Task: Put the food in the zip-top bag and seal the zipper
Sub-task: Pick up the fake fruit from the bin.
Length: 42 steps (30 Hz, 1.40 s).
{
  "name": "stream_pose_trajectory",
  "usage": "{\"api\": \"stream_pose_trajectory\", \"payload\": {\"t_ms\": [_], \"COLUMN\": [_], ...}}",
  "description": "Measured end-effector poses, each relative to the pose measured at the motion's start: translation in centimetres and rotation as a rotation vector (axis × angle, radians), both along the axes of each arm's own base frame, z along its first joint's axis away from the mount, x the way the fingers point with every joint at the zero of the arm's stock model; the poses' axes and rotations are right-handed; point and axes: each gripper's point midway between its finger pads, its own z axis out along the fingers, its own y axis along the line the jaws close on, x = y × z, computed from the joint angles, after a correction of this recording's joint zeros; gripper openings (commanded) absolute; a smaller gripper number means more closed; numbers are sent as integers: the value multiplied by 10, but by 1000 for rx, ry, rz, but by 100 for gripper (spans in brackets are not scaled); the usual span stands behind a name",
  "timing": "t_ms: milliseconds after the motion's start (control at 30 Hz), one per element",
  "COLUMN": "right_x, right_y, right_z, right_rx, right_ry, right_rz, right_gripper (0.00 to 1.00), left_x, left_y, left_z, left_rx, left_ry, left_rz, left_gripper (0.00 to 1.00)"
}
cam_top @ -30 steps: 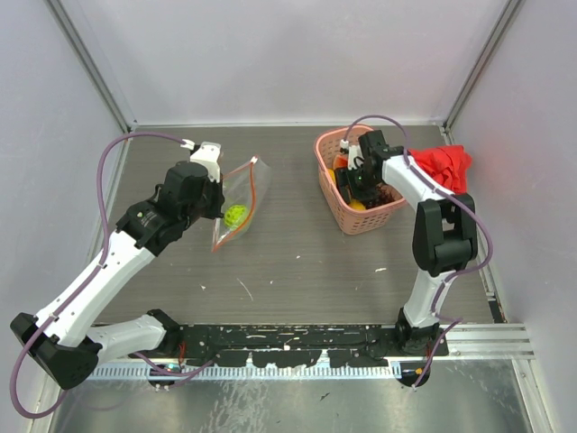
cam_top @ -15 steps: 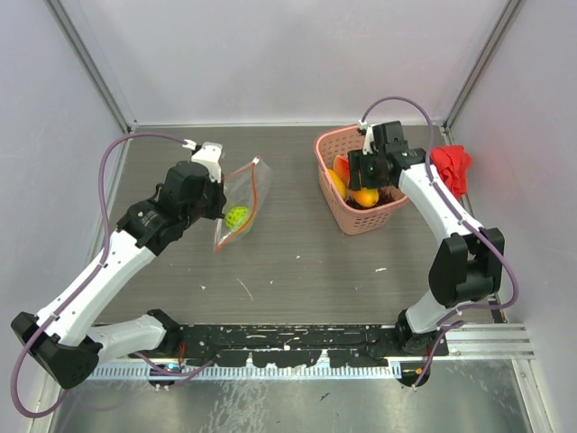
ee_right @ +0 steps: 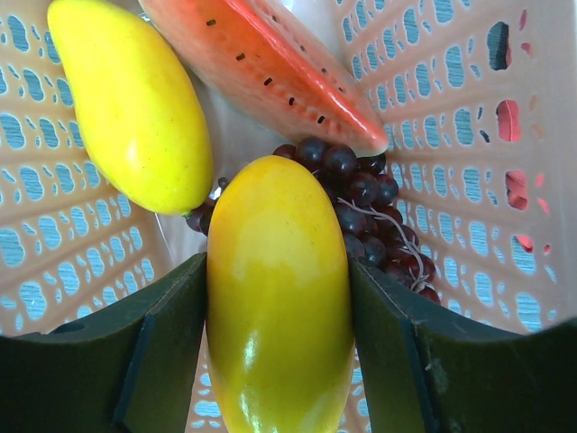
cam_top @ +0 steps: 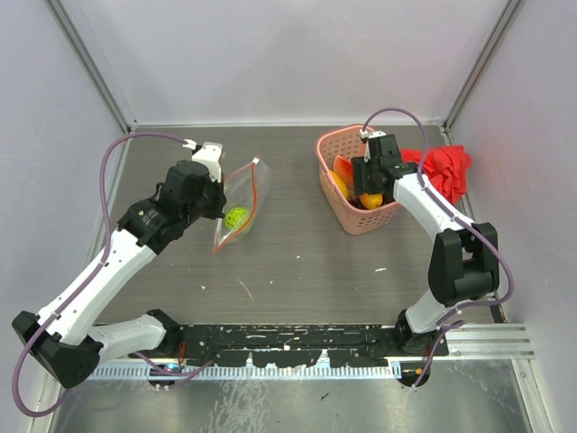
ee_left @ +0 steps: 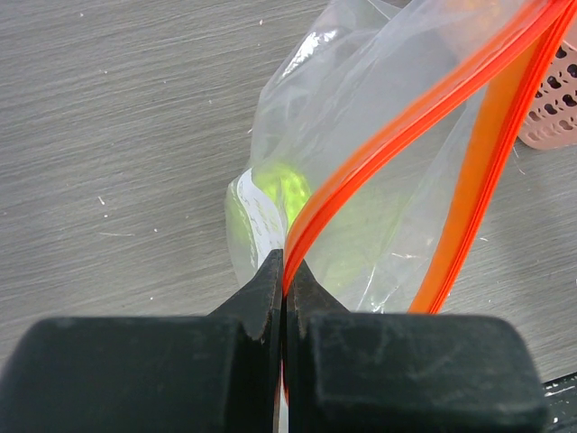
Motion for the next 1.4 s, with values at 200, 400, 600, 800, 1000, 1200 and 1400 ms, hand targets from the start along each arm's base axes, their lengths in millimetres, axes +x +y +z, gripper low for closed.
{"api": "stream_pose_trajectory", "payload": {"t_ms": [200,400,600,800,1000,1200,1400], "right_x": [1,3,8,8,2,-4,-14], "right_y": [1,5,7,9,11,16,24], "right_z": [-8,-12,-15,-13,7,65,114], "right_rx": [-16,-45,-79,-79,-52,25,124], "right_ry": [19,41,58,57,26,-127,-262], "right_rz": [1,9,8,9,6,-9,-10], "right_gripper": [61,67,41,31,28,27,27], "left_x": [1,1,1,0,-1,0,4], "left_y": [-1,-1,-1,-2,-5,-16,-27], "left_z": [-1,-2,-2,-2,-5,-8,-13], "left_rx": [-4,-8,-18,-21,-25,-45,-76], "left_ry": [8,10,15,17,32,93,165], "left_rz": [-2,-3,1,1,-14,-30,-12], "left_gripper": [0,0,0,0,0,0,0]}}
